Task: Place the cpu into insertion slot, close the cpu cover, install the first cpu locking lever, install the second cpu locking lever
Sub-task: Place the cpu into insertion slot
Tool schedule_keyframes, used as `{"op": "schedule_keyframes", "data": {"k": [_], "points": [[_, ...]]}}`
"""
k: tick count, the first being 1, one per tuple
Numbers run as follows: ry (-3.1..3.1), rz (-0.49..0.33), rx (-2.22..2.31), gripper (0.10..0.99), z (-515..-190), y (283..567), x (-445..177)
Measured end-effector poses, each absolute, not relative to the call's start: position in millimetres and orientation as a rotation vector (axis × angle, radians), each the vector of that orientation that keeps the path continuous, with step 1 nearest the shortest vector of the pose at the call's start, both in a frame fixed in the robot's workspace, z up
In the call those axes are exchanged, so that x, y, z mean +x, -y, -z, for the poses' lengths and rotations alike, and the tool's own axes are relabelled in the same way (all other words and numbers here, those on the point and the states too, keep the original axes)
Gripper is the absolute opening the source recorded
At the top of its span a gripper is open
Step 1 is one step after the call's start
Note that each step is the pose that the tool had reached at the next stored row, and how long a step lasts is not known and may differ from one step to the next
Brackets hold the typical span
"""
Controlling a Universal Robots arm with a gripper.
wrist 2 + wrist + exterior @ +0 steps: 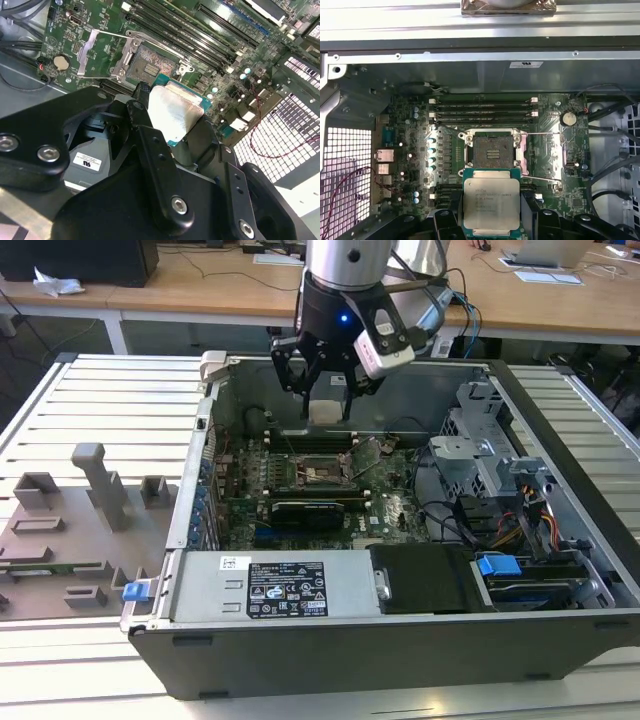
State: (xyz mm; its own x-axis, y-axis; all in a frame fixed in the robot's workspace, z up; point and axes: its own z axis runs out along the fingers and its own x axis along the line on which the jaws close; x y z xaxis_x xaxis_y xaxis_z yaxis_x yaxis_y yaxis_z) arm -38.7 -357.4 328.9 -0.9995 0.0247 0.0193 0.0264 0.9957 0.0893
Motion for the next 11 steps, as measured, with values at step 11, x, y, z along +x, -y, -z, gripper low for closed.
{"op": "schedule_keyframes", "data": {"k": [11], "points": [[3.12, 0.139, -0.04, 0.545, -320.6, 357.4, -38.7]]}}
